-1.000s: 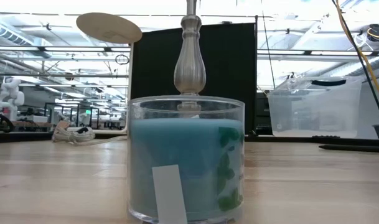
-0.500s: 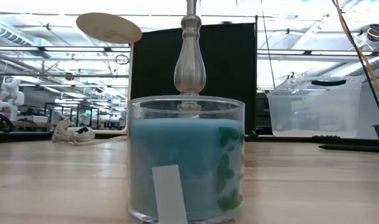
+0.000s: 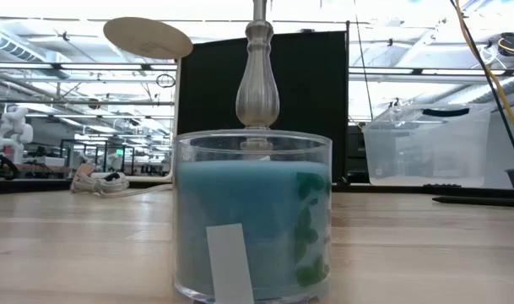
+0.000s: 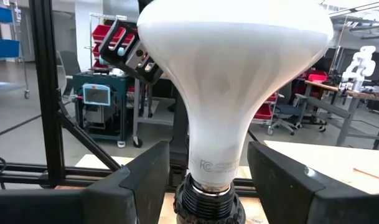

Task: Screw lightbulb
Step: Insert the lightbulb into the silver lamp socket

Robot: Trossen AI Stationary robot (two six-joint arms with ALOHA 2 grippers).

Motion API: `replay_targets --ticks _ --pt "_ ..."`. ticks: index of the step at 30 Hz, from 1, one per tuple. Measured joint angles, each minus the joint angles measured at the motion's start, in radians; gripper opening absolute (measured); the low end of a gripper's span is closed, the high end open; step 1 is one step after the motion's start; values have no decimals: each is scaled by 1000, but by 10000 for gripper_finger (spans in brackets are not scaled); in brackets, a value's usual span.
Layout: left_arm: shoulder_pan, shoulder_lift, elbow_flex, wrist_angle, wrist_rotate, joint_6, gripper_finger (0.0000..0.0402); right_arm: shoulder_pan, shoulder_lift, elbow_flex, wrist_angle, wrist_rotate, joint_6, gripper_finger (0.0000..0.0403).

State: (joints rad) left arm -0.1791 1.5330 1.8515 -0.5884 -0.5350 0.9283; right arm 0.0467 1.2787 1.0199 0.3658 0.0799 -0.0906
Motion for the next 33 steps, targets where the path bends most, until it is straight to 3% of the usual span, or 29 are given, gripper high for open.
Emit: replay_targets --ticks 33 --pt "-1 0 0 -3 3 -3 0 39 20 0 -3 3 0 210"
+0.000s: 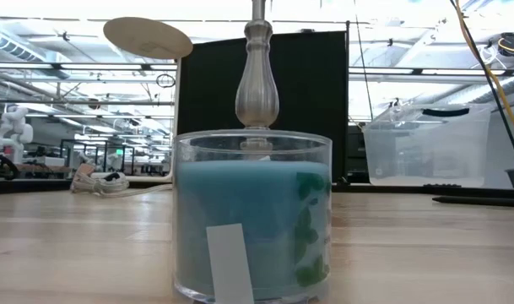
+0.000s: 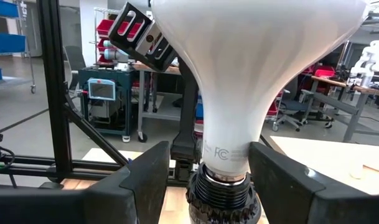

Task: Screw lightbulb
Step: Insert the lightbulb into the silver lamp socket

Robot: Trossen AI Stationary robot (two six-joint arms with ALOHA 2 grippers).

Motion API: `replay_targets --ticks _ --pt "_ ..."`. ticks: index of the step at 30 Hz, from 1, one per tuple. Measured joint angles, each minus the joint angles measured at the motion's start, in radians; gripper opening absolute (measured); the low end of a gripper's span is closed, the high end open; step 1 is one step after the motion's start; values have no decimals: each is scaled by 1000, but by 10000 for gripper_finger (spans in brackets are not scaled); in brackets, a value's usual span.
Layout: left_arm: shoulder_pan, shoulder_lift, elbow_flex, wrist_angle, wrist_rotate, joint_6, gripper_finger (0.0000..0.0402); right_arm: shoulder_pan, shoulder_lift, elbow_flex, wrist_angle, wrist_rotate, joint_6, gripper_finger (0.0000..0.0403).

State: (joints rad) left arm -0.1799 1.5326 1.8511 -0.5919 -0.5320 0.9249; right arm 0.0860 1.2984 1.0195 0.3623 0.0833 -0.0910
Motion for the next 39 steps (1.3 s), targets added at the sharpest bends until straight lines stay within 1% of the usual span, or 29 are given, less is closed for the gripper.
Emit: replay_targets --ticks 19,30,34,37,39 --pt "16 0 0 -5 -19 -10 0 36 0 0 5 -23 -27 210" --pt "15 0 0 -6 -15 -8 0 44 -1 0 -10 -10 -36 210" --pt "14 0 0 -6 -11 -7 0 58 -29 0 -50 3 -59 210" --pt "14 0 0 -6 -5 -7 0 69 -69 0 -93 50 -81 209" --pt "14 0 0 -6 -2 -7 0 73 -94 0 -127 88 -95 200"
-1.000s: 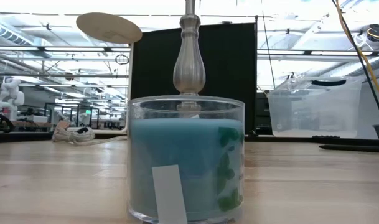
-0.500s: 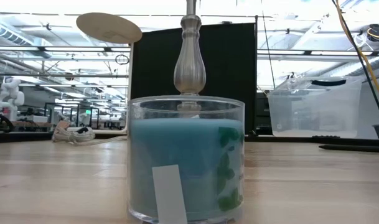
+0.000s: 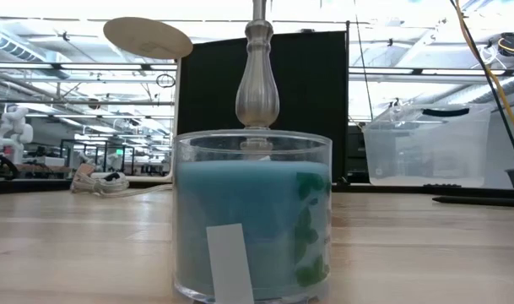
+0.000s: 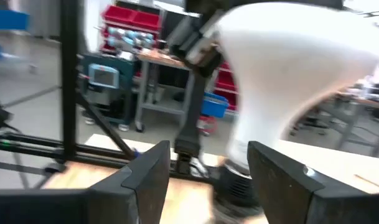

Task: Screw lightbulb
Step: Insert the lightbulb into the silver lamp socket

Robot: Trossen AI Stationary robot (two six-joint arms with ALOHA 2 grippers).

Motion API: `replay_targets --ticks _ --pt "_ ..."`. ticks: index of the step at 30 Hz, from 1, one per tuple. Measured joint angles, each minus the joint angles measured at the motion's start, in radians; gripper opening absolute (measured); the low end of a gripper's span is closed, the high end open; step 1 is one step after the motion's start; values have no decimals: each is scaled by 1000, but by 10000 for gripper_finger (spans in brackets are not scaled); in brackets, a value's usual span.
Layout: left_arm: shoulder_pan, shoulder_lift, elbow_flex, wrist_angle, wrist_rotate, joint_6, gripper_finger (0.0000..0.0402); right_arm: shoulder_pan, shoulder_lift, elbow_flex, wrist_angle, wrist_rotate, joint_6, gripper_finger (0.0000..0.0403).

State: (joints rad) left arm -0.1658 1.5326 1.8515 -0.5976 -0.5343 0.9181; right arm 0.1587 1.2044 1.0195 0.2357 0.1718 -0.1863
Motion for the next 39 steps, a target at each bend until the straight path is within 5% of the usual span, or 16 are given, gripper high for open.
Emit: replay_targets --ticks 10,39 --pt "0 0 0 0 0 0 0 -8 22 0 9 116 -21 11" --pt "0 0 0 8 28 -2 0 -68 84 0 150 162 15 0"
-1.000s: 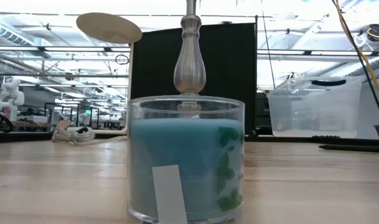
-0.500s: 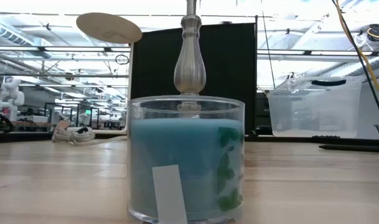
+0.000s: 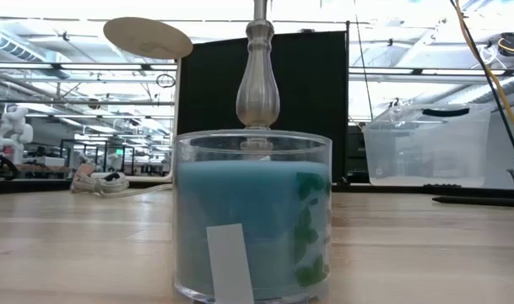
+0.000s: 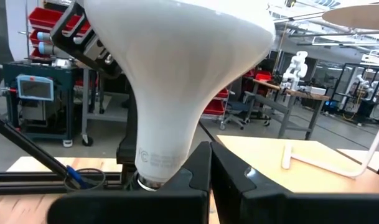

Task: Screw lightbulb
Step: Insert the lightbulb into the silver lamp socket

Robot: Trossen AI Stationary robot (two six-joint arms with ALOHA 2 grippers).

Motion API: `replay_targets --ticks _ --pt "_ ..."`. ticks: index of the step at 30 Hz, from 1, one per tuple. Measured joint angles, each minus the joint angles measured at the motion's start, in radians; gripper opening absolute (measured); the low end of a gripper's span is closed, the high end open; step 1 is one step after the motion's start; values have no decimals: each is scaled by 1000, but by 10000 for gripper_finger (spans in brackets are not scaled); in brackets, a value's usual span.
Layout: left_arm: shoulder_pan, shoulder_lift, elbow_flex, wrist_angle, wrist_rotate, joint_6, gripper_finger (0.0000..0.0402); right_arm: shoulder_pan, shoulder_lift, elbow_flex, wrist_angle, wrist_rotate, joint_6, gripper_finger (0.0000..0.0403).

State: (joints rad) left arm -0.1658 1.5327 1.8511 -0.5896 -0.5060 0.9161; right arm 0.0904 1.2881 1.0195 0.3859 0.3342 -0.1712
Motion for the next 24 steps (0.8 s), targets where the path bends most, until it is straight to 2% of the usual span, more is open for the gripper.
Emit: replay_targets --ticks 24 --pt "0 0 0 6 0 -17 0 11 5 0 -18 -23 18 0"
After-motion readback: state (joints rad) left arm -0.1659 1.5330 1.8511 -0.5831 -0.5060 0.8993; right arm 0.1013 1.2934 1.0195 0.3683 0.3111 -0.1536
